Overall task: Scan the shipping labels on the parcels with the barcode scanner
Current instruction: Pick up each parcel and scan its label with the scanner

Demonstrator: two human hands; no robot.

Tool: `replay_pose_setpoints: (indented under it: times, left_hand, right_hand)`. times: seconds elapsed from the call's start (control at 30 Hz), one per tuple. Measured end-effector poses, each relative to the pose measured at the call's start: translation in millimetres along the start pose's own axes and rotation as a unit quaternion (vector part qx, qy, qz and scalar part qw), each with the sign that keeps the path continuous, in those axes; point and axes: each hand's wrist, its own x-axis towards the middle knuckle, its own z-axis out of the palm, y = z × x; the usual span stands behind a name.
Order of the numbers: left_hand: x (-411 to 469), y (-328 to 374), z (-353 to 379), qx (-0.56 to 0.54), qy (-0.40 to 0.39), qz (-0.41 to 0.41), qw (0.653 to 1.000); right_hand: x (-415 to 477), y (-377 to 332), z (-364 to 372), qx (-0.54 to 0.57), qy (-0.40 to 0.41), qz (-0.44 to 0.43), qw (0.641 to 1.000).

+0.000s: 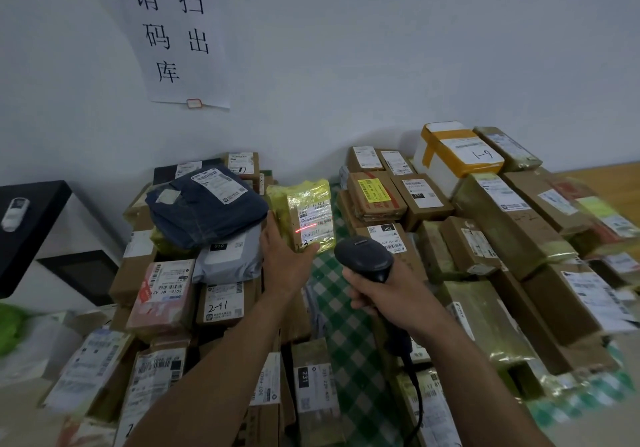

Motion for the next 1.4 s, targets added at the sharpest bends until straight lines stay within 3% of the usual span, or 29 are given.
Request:
replay_pose_setpoints:
  times: [0.13,0.37,0.67,0.8,0.9,1.17,1.3,1.4]
  left_hand:
    - [6,-4,10,-0.065,-0.043,0.0,0.997]
    - [-4,25,57,-0.075,-0.247,-0.08,0.963]
    - [8,52,131,-0.16,-0.299,-0.164,0.926]
    - [7,42,147,-0.124,-0.299,-0.168,0.931]
    - [2,36,137,-0.051,-0.287,-0.115,0.95]
    - [-25,-55,59,0.091,-0.156,-0.069,0.981]
    - [-24,-82,39,0.22,-0.176,-0.109,0.953]
    - [-17,-82,34,0.244,-0.198,-0.145,0.938]
  right_hand:
    - [0,4,-4,0.049,0.019,-0.003,0.999]
    - [-6,20,-27,0.162,0.128,0.011,0.978]
    - [-6,36,-52,0.165,0.177,0.036,0.97]
    - [-2,41,-54,0.167,0.184,0.047,0.968]
    - [3,43,-50,0.161,0.179,0.051,0.969]
    - [20,41,-11,0.168,0.095,0.065,0.979]
    - [27,41,10,0.168,0.06,0.057,0.982]
    - [32,40,21,0.168,0.047,0.058,0.983]
